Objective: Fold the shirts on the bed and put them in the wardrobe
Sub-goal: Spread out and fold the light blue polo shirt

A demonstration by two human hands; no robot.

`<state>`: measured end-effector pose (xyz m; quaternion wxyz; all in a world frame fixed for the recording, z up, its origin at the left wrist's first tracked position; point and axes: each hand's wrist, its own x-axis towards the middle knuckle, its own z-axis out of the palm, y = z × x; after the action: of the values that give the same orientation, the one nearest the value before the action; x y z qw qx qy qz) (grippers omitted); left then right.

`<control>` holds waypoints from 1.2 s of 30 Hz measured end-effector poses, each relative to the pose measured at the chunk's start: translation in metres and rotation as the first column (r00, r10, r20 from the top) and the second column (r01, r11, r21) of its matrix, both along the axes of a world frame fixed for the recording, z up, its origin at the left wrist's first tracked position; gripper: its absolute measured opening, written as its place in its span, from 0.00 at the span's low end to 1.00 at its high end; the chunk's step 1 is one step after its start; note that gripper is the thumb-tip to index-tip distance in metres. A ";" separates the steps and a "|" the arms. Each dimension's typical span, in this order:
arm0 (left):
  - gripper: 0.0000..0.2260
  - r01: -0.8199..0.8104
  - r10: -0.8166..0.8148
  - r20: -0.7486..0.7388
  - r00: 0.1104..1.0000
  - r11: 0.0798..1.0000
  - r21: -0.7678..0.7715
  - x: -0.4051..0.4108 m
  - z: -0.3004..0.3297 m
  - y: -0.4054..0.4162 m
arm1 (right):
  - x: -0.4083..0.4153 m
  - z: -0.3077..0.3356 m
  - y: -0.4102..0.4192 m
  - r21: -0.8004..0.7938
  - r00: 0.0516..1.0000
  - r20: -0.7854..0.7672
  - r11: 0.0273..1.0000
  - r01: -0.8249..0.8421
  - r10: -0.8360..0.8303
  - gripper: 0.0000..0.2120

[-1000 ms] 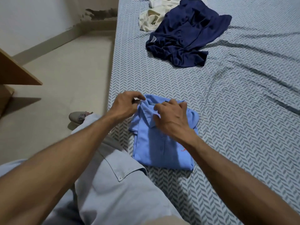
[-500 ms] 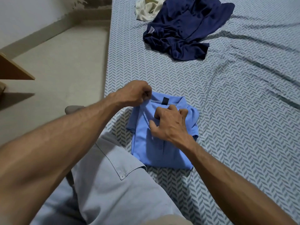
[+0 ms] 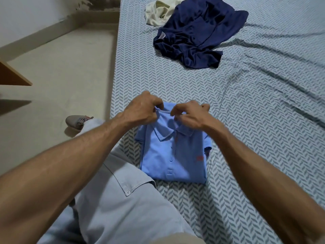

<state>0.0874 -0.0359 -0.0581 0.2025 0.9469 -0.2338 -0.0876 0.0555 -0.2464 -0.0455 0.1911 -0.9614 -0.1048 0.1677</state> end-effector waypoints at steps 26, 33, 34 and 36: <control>0.14 0.266 -0.244 -0.174 0.954 0.957 0.117 0.011 0.000 -0.159 | -0.105 -0.042 -0.075 0.177 0.767 -0.248 0.750 0.637 -0.592 0.12; 0.07 0.209 -0.141 -0.258 0.956 0.944 0.256 0.012 0.005 -0.187 | -0.127 -0.044 -0.056 0.221 0.753 -0.094 0.724 0.653 -0.651 0.09; 0.08 0.155 -0.091 -0.267 0.959 0.962 0.227 0.014 0.006 -0.187 | -0.131 -0.045 -0.054 0.249 0.735 -0.058 0.704 0.666 -0.675 0.09; 0.07 0.046 0.006 -0.299 0.954 0.985 0.167 0.019 0.006 -0.184 | -0.138 -0.046 -0.050 0.290 0.723 -0.004 0.691 0.662 -0.691 0.08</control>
<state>0.1060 -0.2200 -0.0520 0.1518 0.9344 -0.2018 -0.2513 -0.0825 -0.2968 -0.0919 0.3632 -0.9039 0.2250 0.0186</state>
